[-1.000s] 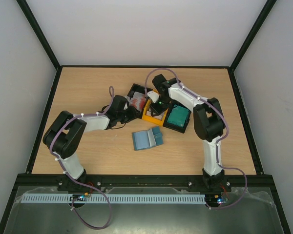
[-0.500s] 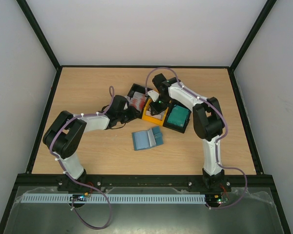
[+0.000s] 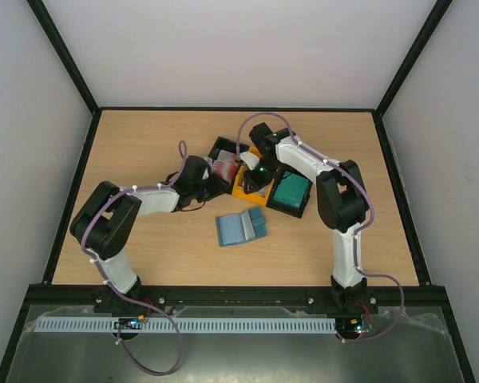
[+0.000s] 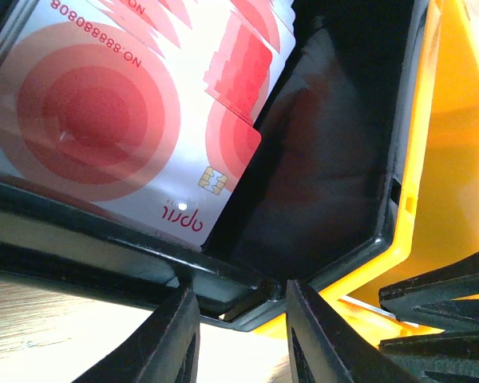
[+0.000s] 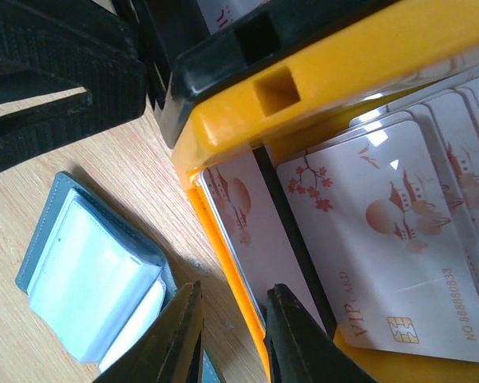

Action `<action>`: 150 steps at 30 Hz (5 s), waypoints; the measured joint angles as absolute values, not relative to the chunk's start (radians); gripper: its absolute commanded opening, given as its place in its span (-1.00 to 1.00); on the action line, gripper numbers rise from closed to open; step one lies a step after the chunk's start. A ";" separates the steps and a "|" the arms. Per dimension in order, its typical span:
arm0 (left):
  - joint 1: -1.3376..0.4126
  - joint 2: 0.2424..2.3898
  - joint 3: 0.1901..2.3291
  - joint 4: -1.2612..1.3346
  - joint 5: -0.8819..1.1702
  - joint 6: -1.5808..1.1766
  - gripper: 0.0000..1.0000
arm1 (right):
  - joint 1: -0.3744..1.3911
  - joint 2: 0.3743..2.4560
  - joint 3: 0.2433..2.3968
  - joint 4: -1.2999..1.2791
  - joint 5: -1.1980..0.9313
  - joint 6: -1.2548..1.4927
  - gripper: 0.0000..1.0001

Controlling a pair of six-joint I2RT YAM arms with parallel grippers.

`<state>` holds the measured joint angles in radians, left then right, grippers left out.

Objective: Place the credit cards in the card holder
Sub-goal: Pick up the credit card from the storage box.

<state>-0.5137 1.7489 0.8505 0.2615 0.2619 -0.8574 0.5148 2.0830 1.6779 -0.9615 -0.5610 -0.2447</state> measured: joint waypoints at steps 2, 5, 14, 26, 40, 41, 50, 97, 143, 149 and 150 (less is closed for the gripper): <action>-0.514 1.748 0.850 0.262 0.262 -0.857 -0.35 | 0.517 2.080 1.677 -0.961 -0.563 -0.251 -0.42; -0.514 1.748 0.850 0.262 0.262 -0.856 -0.35 | 0.519 2.069 1.677 -0.960 -0.566 -0.261 -0.23; -0.514 1.748 0.850 0.262 0.262 -0.856 -0.35 | 0.519 2.019 1.663 -0.920 -0.508 -0.269 0.04; -0.514 1.748 0.852 0.259 0.262 -0.855 -0.34 | 0.524 2.040 1.617 -0.907 -0.495 -0.295 0.05; -0.514 1.748 0.852 0.258 0.262 -0.847 -0.34 | 0.524 2.061 1.616 -0.902 -0.486 -0.335 -0.89; -0.514 1.748 0.852 0.258 0.262 -0.846 -0.34 | 0.524 2.057 1.612 -0.899 -0.484 -0.337 -0.91; -0.514 1.742 0.852 0.254 0.258 -0.844 -0.23 | 0.523 1.954 1.583 -0.859 -0.427 -0.339 -0.96; -0.512 1.812 1.052 0.504 0.650 -1.076 0.10 | 0.287 1.549 1.012 0.054 -0.947 0.734 -0.88; -0.464 1.851 1.105 0.703 0.748 -1.264 -0.95 | 0.190 1.500 0.814 0.620 -0.993 1.202 -0.79; -0.459 1.868 1.105 0.735 0.756 -1.312 -0.95 | 0.189 1.502 0.818 0.677 -0.989 1.244 -0.64; -0.459 1.868 1.105 0.738 0.757 -1.316 -0.95 | 0.189 1.503 0.823 0.655 -0.986 1.229 -0.59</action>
<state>-0.4595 1.8683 1.1049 0.7380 0.7574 -1.3155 0.1894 1.5028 0.8230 0.6548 -0.9855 1.2289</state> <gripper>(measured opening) 0.028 0.141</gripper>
